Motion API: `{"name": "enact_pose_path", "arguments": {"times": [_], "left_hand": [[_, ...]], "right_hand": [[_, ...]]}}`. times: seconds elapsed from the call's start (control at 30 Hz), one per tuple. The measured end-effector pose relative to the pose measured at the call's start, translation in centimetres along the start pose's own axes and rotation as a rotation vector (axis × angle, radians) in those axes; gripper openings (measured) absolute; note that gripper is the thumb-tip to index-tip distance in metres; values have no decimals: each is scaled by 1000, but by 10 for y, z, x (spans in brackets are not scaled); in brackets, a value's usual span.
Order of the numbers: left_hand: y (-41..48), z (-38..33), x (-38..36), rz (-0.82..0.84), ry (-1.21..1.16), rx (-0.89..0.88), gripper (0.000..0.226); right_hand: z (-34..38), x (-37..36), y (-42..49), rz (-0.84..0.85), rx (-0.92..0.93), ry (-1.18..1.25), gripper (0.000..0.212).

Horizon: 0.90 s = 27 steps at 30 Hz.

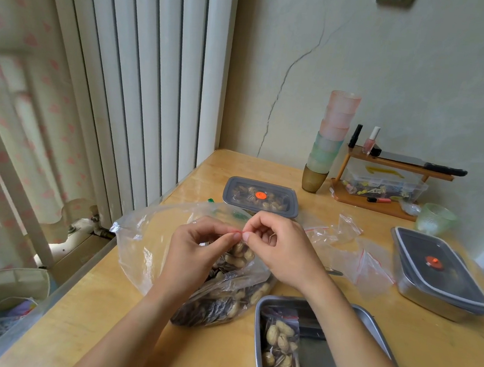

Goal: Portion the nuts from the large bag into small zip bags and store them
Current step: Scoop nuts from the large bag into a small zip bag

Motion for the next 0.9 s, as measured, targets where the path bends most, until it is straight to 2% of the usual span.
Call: {"name": "enact_pose_path", "arguments": {"times": [0.27,0.57,0.7,0.9], "left_hand": [[0,5,4,-61,300,-156,5],[2,7,3,-85,258,-84,11],[1,8,1,-71,263,-91,12],[2,9,2,-80,232,-71,11]], "right_hand": [[7,-6,-1,-9,56,-244,13],[10,-6,-2,5,29,-214,13],[11,-7,-1,48,51,-287,11],[12,-5,-3,-3,40,-251,12]]}}
Point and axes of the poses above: each hand's wrist, its own y-axis towards the middle knuckle, its own x-axis out of the back of the hand, z = x × y, the point moved 1 cm from there along y, towards the middle knuckle, and after that the axes turned 5 degrees about x, right-handed, at the moved point
